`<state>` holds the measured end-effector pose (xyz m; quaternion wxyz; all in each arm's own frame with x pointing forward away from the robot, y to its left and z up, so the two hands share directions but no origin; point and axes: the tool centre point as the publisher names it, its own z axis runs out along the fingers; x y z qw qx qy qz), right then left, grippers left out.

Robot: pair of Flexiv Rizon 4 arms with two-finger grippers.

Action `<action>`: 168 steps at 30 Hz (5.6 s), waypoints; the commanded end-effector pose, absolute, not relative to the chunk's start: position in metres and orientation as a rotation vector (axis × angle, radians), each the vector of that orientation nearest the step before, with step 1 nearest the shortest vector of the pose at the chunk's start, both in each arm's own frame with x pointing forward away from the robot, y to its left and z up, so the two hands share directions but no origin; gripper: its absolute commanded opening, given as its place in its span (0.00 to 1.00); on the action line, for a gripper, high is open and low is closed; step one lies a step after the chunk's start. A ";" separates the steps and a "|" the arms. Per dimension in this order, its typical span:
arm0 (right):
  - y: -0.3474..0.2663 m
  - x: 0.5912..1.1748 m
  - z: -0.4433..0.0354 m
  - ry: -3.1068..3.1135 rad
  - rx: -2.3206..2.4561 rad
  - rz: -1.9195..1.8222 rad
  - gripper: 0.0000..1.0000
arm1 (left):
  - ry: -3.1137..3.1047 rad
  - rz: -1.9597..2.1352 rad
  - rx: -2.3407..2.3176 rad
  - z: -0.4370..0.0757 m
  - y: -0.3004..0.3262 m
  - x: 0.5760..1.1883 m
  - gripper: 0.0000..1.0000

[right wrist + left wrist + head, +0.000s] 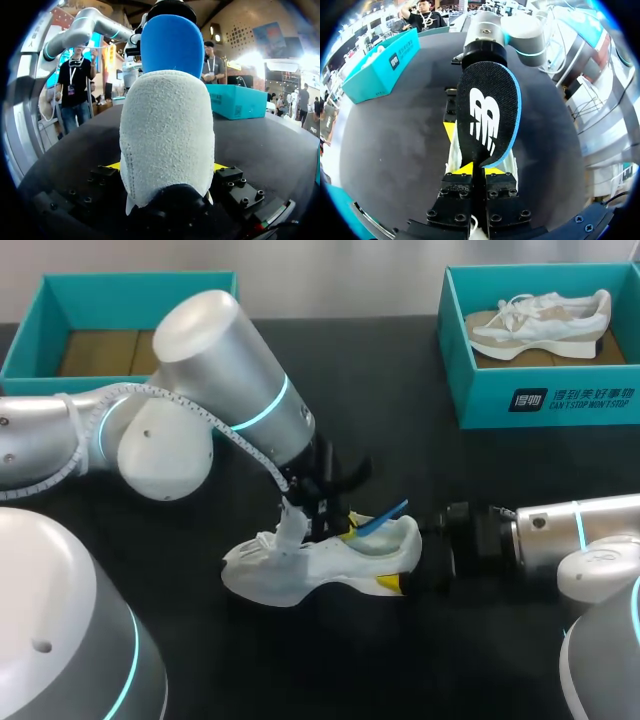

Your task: Take the shoe out of the shoebox, open the shoe tongue, remove and reinsert the insole, then place the shoe into the shoebox

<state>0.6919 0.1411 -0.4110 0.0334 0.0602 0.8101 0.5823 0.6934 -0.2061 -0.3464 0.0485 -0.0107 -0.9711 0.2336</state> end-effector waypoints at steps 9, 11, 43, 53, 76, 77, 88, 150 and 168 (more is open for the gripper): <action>0.141 0.690 -0.410 2.495 0.187 1.787 0.00 | -3.023 0.741 0.012 -0.331 -0.224 0.692 0.00; 0.141 0.690 -0.410 2.495 0.187 1.787 0.00 | -3.038 0.737 -0.001 -0.330 -0.228 0.691 0.00; 0.141 0.690 -0.410 2.495 0.187 1.787 0.00 | -3.107 0.832 0.021 -0.312 -0.210 0.680 1.00; 0.141 0.690 -0.410 2.495 0.187 1.787 0.00 | -3.178 0.805 0.073 -0.291 -0.216 0.674 1.00; 0.141 0.690 -0.410 2.495 0.187 1.787 0.00 | -3.278 0.759 0.281 -0.286 -0.225 0.681 1.00; 0.141 0.690 -0.410 2.495 0.187 1.787 0.00 | -3.298 0.748 0.293 -0.285 -0.226 0.680 1.00; 0.141 0.690 -0.410 2.495 0.187 1.787 0.00 | -3.416 0.812 0.540 -0.277 -0.235 0.657 1.00; 0.141 0.690 -0.410 2.495 0.187 1.787 0.00 | -3.524 0.995 0.608 -0.321 -0.245 0.691 0.47; 0.141 0.690 -0.410 2.495 0.187 1.787 0.00 | -3.536 1.076 0.437 -0.329 -0.250 0.686 0.47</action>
